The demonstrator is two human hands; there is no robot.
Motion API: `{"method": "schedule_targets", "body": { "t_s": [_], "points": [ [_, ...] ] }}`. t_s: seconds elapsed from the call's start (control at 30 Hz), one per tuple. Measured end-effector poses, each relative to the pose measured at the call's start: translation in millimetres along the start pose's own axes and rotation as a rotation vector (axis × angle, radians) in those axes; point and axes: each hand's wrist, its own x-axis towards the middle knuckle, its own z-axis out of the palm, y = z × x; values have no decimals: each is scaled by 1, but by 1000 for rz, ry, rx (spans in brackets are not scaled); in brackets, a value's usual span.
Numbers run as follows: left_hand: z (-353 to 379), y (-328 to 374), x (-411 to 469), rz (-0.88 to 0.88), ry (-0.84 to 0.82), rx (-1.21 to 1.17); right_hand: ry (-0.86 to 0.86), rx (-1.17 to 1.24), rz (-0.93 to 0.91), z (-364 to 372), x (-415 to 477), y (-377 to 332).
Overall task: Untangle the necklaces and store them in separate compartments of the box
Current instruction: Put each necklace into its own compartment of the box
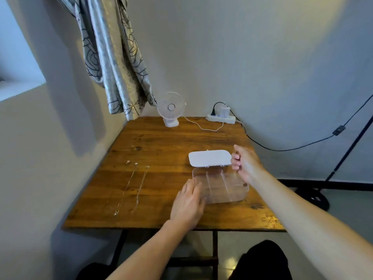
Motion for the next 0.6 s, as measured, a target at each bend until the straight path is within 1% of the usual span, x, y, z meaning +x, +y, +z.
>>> {"method": "schedule_targets", "body": {
  "t_s": [0.07,0.13,0.23,0.37,0.43,0.53,0.6],
  "points": [
    [11,4,1,22,4,5,14,-63,21,-18,4,10],
    [20,3,0,23,45,7,23,-137,12,-34,5,19],
    [24,1,1,39,118,34,33,-295,-38,-50,6,29],
    [24,2,1,37,155,42,11,-473,-120,-53,1,32],
    [25,2,0,32,153,37,-2,-613,-188,-51,0,34],
    [20,3,0,4,105,24,-24,-843,-294,-46,0,41],
    [13,2,-1,29,76,21,-17,-1010,-351,-42,-1,46]
  ]
}}
